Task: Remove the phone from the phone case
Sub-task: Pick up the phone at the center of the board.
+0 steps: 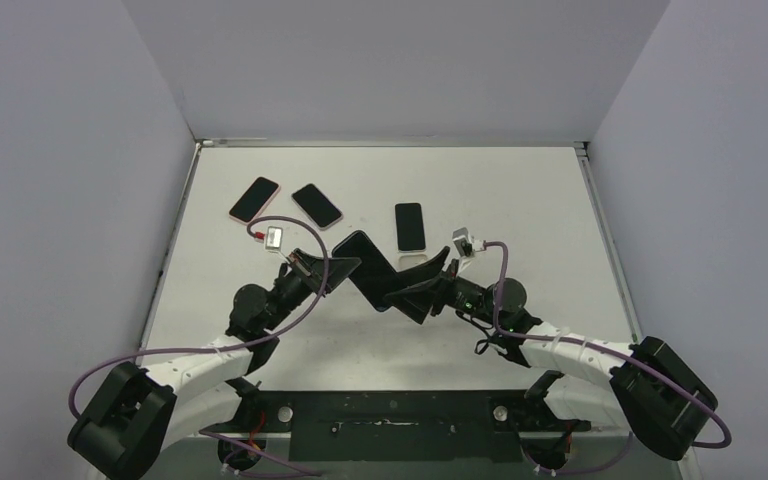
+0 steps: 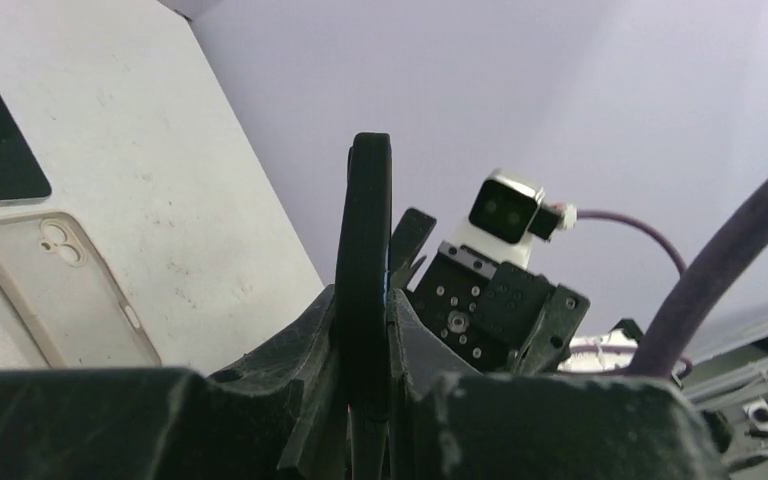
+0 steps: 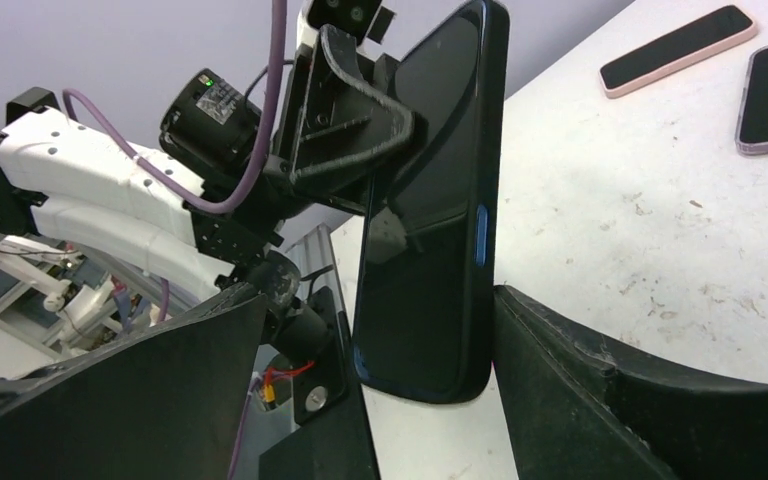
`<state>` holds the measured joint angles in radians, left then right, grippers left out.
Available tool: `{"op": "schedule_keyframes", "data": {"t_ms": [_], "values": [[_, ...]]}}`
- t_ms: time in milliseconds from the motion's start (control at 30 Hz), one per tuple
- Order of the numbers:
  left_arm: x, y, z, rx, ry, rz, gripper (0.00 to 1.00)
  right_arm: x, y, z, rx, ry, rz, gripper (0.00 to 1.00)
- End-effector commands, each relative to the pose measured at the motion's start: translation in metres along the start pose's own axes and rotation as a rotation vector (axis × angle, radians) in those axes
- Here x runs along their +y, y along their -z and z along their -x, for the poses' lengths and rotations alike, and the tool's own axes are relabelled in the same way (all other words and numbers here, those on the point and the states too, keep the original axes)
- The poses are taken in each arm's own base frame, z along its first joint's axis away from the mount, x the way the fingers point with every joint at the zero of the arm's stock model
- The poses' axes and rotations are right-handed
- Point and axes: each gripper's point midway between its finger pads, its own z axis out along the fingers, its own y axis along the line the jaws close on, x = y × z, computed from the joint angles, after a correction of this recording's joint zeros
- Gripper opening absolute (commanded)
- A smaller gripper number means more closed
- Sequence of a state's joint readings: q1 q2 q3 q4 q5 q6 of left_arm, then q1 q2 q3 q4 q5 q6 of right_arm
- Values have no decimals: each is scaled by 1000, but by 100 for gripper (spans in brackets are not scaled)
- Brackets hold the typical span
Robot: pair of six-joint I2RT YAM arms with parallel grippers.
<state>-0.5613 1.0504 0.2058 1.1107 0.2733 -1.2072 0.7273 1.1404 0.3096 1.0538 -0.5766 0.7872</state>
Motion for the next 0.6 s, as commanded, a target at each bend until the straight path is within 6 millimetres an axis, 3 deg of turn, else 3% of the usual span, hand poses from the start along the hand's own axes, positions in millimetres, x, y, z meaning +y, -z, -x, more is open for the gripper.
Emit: {"op": "schedule_keyframes", "data": {"t_ms": [0, 167, 567], "values": [[-29, -1, 43, -200, 60, -66, 0, 1, 0, 3, -70, 71, -8, 81], [-32, 1, 51, -244, 115, -64, 0, 12, -6, -2, -83, 74, 30, 79], [-30, -1, 49, -234, 177, -58, 0, 24, -20, 2, -119, 70, 107, 60]]}}
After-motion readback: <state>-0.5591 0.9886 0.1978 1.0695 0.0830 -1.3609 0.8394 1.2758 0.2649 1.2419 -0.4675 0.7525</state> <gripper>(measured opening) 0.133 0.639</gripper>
